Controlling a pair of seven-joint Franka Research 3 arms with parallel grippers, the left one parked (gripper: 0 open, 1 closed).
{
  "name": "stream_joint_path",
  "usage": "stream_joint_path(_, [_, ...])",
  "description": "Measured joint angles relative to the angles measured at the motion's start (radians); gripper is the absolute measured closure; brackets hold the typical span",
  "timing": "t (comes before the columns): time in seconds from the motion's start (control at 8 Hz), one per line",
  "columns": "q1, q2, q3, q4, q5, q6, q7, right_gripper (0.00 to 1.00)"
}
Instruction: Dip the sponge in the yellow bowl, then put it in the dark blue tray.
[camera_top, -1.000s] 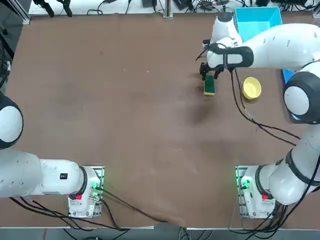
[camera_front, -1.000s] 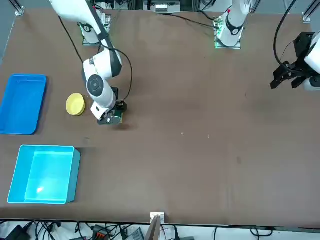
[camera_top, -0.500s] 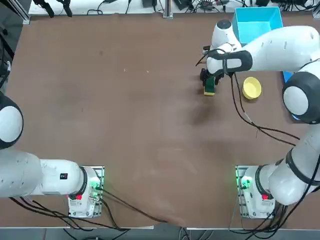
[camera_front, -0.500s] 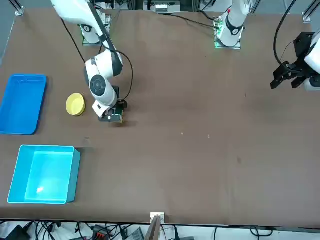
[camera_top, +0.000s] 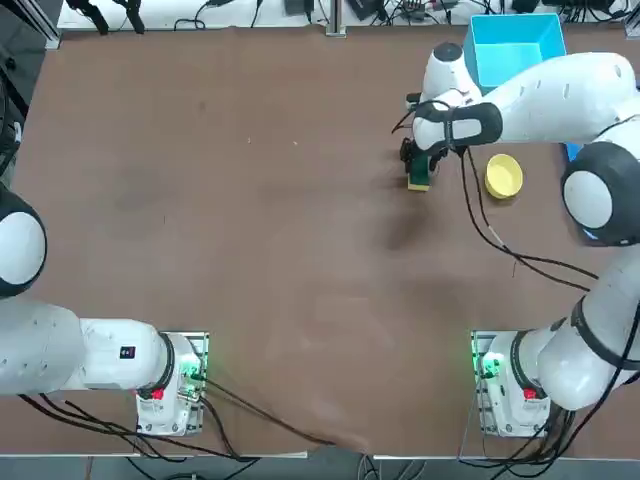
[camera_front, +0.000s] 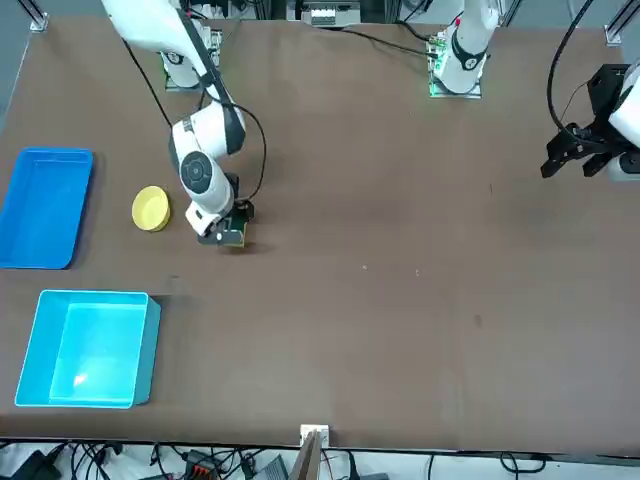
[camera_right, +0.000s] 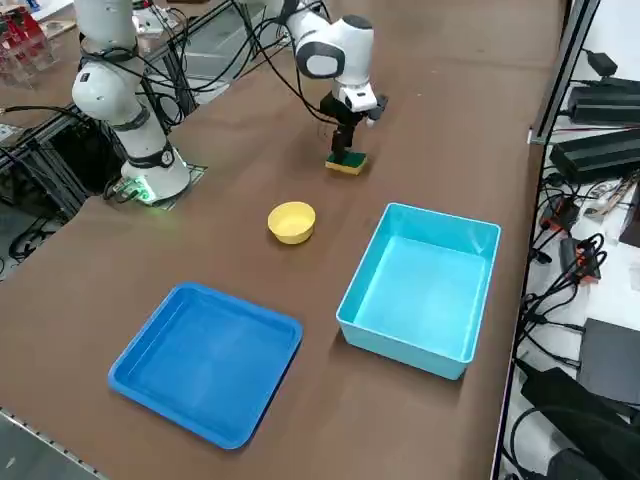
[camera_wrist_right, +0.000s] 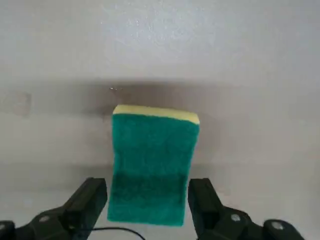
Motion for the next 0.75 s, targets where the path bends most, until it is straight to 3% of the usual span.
stream_joint_path(0.75, [0.0, 0.034, -0.002, 0.0, 0.0, 0.042, 0.005, 0.01])
